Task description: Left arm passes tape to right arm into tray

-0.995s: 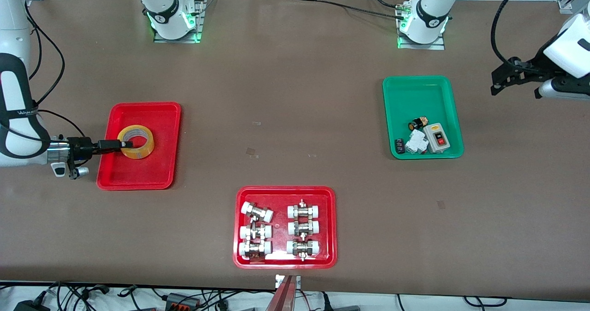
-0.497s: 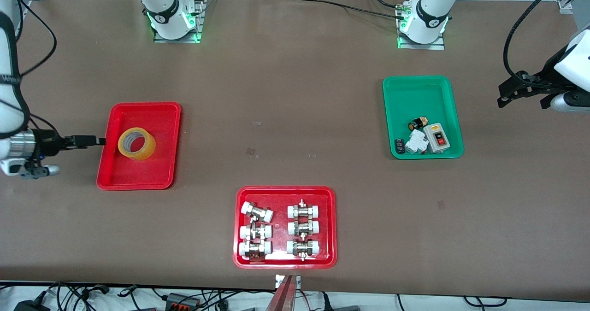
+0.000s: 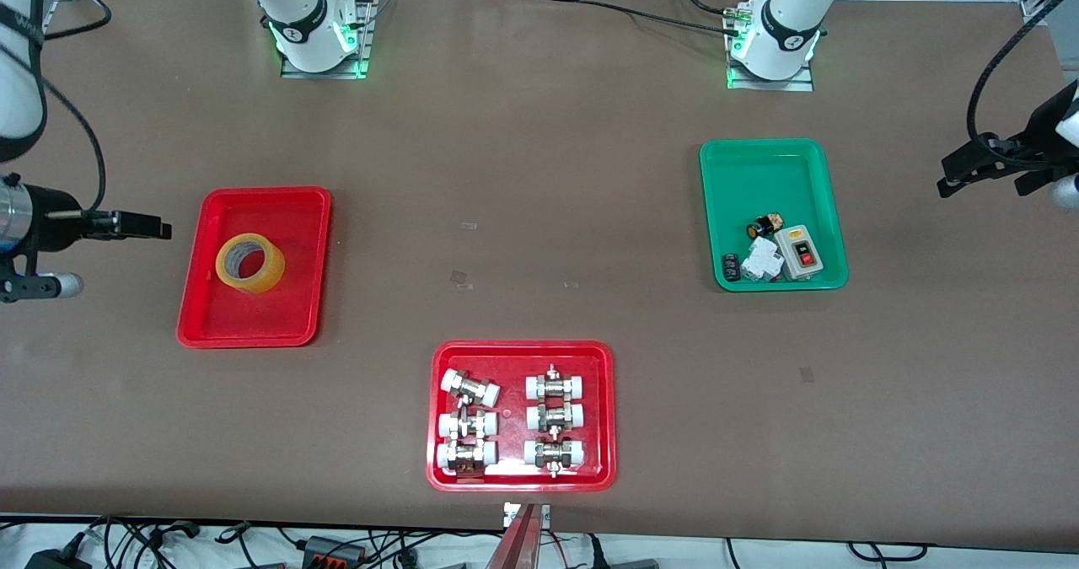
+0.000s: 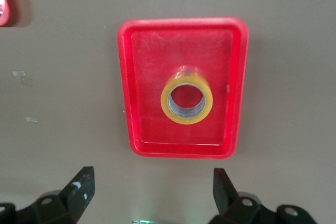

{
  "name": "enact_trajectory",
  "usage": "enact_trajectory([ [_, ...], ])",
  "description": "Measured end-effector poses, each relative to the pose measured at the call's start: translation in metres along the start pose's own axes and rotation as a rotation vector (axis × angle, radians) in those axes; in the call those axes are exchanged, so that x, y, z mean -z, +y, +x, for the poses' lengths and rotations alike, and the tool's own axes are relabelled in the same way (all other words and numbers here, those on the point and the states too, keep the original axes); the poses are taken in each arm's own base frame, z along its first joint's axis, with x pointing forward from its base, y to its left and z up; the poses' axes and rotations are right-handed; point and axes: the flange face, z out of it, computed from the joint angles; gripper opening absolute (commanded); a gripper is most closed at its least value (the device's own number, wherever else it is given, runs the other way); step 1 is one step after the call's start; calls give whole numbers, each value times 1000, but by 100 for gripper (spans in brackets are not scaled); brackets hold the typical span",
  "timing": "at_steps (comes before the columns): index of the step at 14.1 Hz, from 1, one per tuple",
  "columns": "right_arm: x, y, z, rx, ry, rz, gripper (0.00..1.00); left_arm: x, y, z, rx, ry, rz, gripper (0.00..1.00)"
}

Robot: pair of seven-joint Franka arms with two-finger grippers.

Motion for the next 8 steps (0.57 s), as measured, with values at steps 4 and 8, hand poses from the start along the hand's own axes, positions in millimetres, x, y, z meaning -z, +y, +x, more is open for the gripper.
enact_trajectory([
  [4, 38, 6, -6, -17, 74, -42, 100, 0, -3, 0, 5, -1, 0, 100],
  [8, 52, 10, 5, -35, 201, -91, 100, 0, -3, 0, 5, -1, 0, 100],
])
